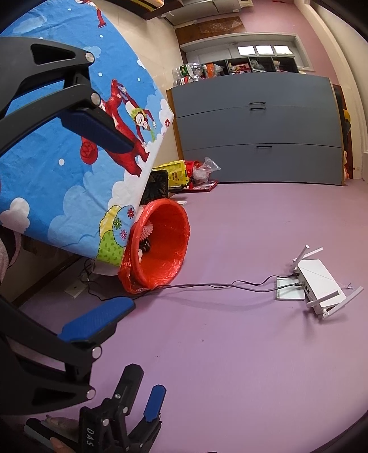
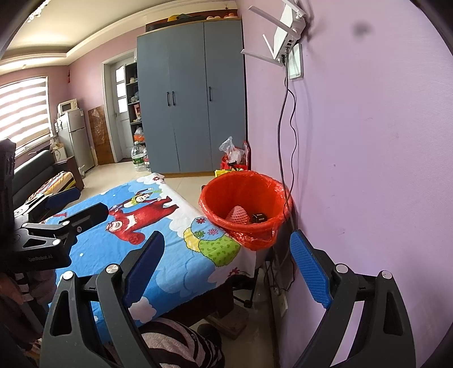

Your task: Collect trash

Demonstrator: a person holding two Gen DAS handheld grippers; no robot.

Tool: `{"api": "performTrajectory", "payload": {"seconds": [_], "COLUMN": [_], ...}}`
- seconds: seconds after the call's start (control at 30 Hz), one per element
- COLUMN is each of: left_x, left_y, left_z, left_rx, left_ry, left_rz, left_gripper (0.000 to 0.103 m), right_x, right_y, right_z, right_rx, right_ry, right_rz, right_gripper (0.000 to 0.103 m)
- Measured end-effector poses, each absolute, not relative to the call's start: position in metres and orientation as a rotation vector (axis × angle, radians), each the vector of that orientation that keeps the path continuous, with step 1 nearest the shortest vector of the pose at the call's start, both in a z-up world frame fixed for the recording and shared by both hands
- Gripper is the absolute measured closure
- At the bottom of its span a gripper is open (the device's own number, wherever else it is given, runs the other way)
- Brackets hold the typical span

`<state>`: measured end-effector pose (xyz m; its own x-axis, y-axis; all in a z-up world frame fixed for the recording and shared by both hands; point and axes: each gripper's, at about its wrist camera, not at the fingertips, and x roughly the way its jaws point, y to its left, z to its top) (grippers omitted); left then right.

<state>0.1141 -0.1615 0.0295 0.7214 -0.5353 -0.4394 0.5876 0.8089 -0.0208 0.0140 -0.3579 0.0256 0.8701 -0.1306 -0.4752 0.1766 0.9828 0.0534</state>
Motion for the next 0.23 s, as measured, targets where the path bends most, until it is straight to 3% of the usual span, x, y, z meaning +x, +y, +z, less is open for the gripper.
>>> {"api": "performTrajectory", "payload": {"seconds": [0.23], "left_x": [0.1161], "left_y": [-0.1621], "left_z": [0.0272], "left_rx": [0.130], "left_ry": [0.456], "left_rz": [-0.601], "left_gripper": [0.005], "right_x": [0.0145], "right_y": [-0.3584], "right_z": [0.0246], "right_rx": [0.096], "right_ry": [0.488], "right_rz": [-0.158], "right_gripper": [0.018]}}
